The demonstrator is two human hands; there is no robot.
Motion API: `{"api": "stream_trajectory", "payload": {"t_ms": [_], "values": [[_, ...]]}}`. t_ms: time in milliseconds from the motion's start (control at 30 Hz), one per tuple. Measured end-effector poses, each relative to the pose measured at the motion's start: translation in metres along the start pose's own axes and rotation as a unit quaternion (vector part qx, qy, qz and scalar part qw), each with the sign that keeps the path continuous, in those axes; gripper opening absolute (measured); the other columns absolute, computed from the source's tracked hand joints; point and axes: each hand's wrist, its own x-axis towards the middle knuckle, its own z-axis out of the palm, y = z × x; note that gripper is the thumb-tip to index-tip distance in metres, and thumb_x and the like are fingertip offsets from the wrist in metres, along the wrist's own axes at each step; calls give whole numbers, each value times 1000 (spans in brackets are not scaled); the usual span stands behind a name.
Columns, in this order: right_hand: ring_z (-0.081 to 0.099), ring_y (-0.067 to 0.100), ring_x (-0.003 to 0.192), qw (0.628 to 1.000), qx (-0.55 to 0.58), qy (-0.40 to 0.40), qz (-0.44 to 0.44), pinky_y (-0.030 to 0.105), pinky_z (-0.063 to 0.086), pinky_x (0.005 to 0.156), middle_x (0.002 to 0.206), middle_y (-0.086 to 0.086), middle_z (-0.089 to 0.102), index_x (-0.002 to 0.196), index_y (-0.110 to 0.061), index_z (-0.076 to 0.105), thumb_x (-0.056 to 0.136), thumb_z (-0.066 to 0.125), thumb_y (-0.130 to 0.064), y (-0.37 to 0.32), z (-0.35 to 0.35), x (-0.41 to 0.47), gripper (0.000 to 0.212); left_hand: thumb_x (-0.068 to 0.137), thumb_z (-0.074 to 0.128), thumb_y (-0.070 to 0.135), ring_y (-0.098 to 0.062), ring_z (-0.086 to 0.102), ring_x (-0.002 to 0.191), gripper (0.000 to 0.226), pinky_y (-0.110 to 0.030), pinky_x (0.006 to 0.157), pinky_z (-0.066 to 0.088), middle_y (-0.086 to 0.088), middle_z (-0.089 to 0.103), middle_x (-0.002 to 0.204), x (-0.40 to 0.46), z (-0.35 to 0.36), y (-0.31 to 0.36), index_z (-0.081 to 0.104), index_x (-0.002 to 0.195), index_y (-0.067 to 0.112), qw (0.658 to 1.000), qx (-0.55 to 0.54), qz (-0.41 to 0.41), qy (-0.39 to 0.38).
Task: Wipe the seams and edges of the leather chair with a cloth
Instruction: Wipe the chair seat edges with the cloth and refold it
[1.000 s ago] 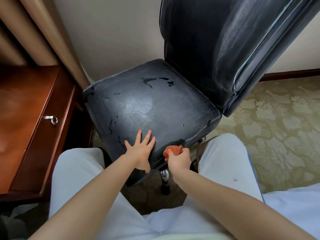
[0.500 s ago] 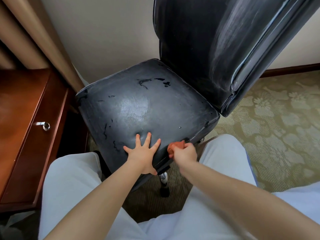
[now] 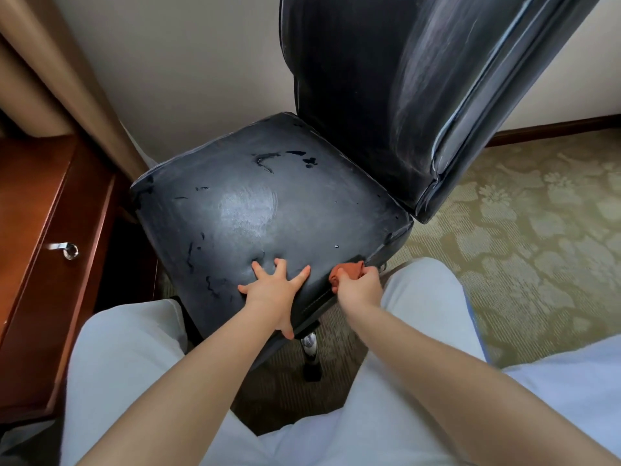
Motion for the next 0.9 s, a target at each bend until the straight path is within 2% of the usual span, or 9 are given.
{"api": "stream_trajectory", "payload": {"t_ms": [133,300,367,500,600,667,733,833,900], "values": [[64,26,90,999,0,43,-5,35,49,85,99,5,67,94,-21,46,84,62,-29,-9,-7,12,21,63,81,50,-56,2,135,123,-65,96,39,-9,-4,151,1,-6,-1,-10,145,45,1000,-11,5,-6],[64,24,85,998,-40,-45,0,36,51,83,95,4,64,95,-17,48,87,62,-25,13,-2,-17,18,64,82,45,-56,1,135,120,-65,96,39,-8,-3,149,1,-6,0,-6,146,46,999,-33,-2,-4],[66,25,79,1000,-11,-9,1,35,52,77,93,8,68,92,-17,50,84,63,-25,2,-6,4,17,63,82,46,-55,4,135,120,-64,95,41,-8,-2,148,1,-6,0,-6,146,46,1000,-31,2,-2],[59,26,89,995,24,95,19,30,40,74,101,5,62,106,-14,48,88,59,-27,-16,-15,23,25,62,82,50,-55,8,133,122,-60,92,45,-8,-8,150,2,-6,-1,-7,146,46,1000,-15,7,4],[62,24,84,1000,6,22,11,33,47,81,98,5,64,101,-15,48,87,60,-25,-2,-1,-9,21,65,81,48,-56,1,135,122,-60,95,44,-4,-27,153,0,-6,0,-12,145,46,1000,-12,2,-3],[64,18,71,999,6,-33,13,29,49,73,86,5,66,96,-14,52,86,62,-21,4,3,-21,16,66,81,46,-57,-3,136,123,-62,97,41,-2,-29,153,0,-7,1,-13,145,46,1000,-20,2,-10],[63,15,64,1000,23,-5,6,27,49,69,77,4,67,94,-12,54,84,63,-19,-7,-2,-3,14,66,81,45,-56,-5,136,123,-64,97,38,-1,-29,153,1,-7,1,-13,145,46,999,-29,3,-16],[63,26,87,996,23,86,3,29,46,77,97,8,68,99,-15,51,85,61,-25,-32,-17,35,20,67,81,42,-56,-10,136,122,-68,97,34,0,-30,153,1,-7,1,-13,145,46,999,-41,0,-25],[60,27,92,995,1,98,6,31,44,81,102,7,64,105,-15,50,88,59,-26,-33,-19,38,22,67,81,40,-55,-15,135,123,-71,97,32,0,-30,153,2,-7,2,-13,145,46,998,-49,0,-28]]}}
